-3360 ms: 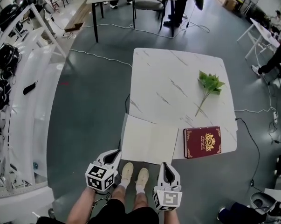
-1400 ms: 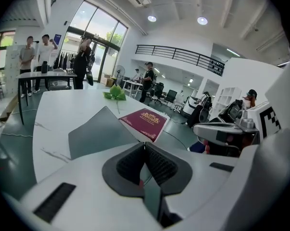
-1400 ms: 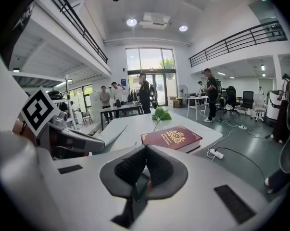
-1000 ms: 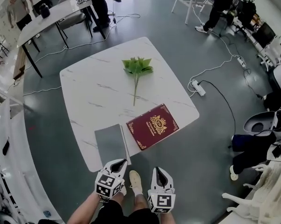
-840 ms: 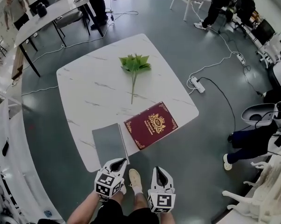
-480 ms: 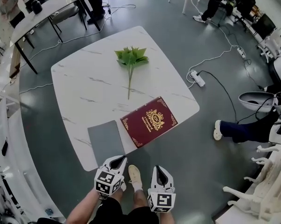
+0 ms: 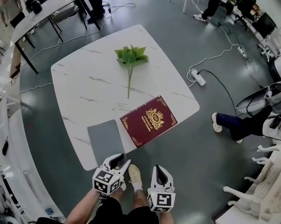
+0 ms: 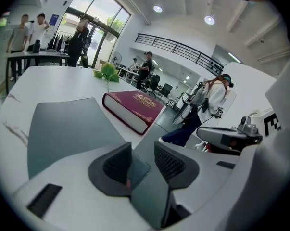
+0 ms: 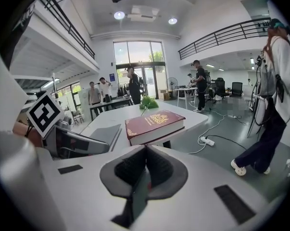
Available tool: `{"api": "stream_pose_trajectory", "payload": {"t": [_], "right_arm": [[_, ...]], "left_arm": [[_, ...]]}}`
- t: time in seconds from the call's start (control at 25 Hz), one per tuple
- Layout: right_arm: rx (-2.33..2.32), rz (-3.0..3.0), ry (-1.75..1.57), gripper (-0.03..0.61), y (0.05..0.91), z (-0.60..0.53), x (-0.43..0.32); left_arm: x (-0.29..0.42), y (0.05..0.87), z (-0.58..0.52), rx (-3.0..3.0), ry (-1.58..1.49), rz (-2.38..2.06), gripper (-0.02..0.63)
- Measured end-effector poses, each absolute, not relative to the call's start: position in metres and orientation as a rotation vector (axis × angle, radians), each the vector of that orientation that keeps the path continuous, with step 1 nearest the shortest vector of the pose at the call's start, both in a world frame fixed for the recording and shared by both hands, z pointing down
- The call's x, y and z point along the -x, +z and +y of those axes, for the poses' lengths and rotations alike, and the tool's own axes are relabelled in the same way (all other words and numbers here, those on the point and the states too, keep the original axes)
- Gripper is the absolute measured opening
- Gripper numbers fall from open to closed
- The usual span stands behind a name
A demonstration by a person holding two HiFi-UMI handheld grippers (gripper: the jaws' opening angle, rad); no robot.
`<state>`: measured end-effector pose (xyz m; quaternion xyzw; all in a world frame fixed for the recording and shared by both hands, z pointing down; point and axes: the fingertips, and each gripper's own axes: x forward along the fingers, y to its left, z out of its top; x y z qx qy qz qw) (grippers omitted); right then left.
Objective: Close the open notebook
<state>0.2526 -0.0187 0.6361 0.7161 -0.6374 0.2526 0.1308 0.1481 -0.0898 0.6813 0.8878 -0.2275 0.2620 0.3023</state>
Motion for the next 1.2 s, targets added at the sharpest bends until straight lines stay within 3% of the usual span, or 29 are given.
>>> {"api": "stream_pose_trajectory", "payload": {"t": [0.08, 0.2, 0.68, 1.2], "right_arm": [[-2.079, -1.855, 0.727, 0.017, 0.633, -0.019, -0.253], [-2.074, -1.861, 0.719, 0.017, 0.631, -0.017, -0.255], [-2.062, -1.923, 0.639, 0.017, 0.600, -0.024, -0.256], [-1.979, -2.142, 0.395, 0.017, 0.493, -0.049, -0.218]], "left_arm": [[-0.151, 0.679, -0.086, -2.354, 0.685, -0.580, 0.191], [-0.153, 0.678, -0.083, -2.369, 0.698, -0.580, 0.214], [-0.148, 0.639, -0.096, -2.424, 0.637, -0.698, 0.213], [-0.098, 0.514, -0.104, -2.517, 0.454, -0.992, 0.176]]}}
